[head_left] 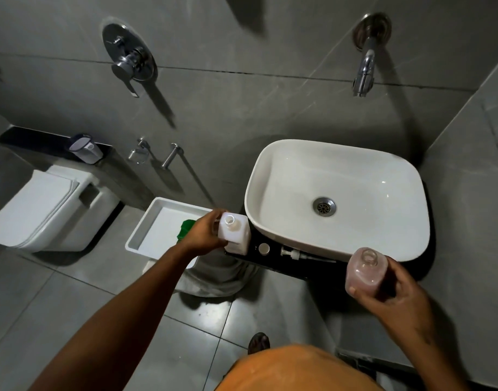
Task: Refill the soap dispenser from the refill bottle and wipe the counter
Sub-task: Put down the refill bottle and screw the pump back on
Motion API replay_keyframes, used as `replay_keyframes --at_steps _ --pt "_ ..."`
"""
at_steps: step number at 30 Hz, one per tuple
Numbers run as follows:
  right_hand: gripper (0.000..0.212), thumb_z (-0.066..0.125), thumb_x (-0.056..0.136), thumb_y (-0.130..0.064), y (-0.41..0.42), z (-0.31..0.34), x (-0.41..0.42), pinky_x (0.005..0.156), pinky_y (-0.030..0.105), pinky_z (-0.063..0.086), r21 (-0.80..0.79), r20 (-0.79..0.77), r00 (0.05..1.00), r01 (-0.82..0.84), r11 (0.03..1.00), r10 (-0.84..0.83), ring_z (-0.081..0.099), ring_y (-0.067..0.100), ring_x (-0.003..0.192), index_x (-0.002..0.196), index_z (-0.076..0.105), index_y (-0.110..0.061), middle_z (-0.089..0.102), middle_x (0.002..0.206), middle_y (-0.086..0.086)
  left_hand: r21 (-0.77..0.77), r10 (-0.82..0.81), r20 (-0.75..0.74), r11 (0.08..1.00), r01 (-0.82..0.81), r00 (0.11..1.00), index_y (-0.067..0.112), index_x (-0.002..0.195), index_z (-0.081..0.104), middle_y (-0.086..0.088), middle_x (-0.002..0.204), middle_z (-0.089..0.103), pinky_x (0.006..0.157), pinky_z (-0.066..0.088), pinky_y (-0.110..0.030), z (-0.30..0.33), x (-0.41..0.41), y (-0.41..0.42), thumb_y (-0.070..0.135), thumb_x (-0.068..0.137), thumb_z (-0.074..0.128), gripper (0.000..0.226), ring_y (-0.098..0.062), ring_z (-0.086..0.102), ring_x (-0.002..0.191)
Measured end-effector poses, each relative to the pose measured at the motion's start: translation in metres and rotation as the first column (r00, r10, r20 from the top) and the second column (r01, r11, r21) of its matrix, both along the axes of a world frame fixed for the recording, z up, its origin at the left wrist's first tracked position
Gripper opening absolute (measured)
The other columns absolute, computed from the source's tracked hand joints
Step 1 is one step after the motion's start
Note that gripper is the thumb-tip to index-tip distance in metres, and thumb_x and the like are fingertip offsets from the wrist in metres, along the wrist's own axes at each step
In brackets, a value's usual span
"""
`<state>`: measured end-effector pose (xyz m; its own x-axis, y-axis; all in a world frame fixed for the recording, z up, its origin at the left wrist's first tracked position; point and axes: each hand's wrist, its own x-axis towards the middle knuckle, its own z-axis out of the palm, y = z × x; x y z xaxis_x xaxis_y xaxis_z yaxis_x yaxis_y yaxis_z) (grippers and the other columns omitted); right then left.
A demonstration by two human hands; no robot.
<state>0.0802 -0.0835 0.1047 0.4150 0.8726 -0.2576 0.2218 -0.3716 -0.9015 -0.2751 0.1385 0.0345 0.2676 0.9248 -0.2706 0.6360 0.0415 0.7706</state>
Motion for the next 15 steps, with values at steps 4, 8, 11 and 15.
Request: replay_keyframes --at_steps 4,8,11,15 --pt "0.07 0.088 0.067 0.006 0.0 -0.003 0.001 0.072 0.004 0.047 0.012 -0.001 1.0 0.005 1.0 -0.005 0.066 0.031 0.109 0.131 0.06 -0.006 0.07 0.119 0.018 -0.007 0.026 0.043 1.0 -0.026 0.999 0.017 0.123 0.058 -0.003 0.115 0.07 0.071 0.05 -0.01 -0.006 0.002 -0.002 -0.017 0.068 0.074 0.066 -0.02 0.072 0.105" --pt "0.071 0.091 0.064 0.004 -0.001 -0.018 0.006 0.068 -0.005 0.045 0.039 0.025 1.0 0.013 0.999 -0.014 0.069 0.028 0.105 0.127 0.063 -0.013 0.072 0.115 0.012 -0.05 0.076 0.079 0.996 -0.072 0.994 0.01 0.149 0.043 -0.003 0.133 0.062 0.08 0.052 -0.011 -0.011 0.007 -0.012 -0.018 0.068 0.08 0.094 -0.032 0.063 0.127" --pt "0.072 0.095 0.059 -0.004 -0.003 -0.03 0.012 0.084 0.01 0.053 0.081 0.04 0.999 0.004 0.997 -0.007 0.07 0.018 0.106 0.119 0.066 -0.03 0.074 0.114 0.001 0.035 0.151 -0.027 0.988 -0.15 0.988 0.01 0.157 0.033 -0.008 0.15 0.047 0.105 0.041 -0.019 -0.003 0.009 -0.03 0.002 0.061 0.096 0.115 -0.026 0.046 0.141" --pt "0.077 0.097 0.055 -0.014 -0.01 -0.039 0.022 0.09 0.019 0.055 0.131 0.07 0.997 0.016 0.991 -0.025 0.069 0.006 0.109 0.114 0.064 -0.049 0.074 0.113 -0.016 0.535 0.32 -0.001 0.8 -0.269 0.948 0.021 0.13 0.056 0.003 0.126 0.056 0.102 0.043 -0.034 -0.001 0.029 -0.087 0.032 0.072 0.09 0.068 -0.02 0.052 0.119"
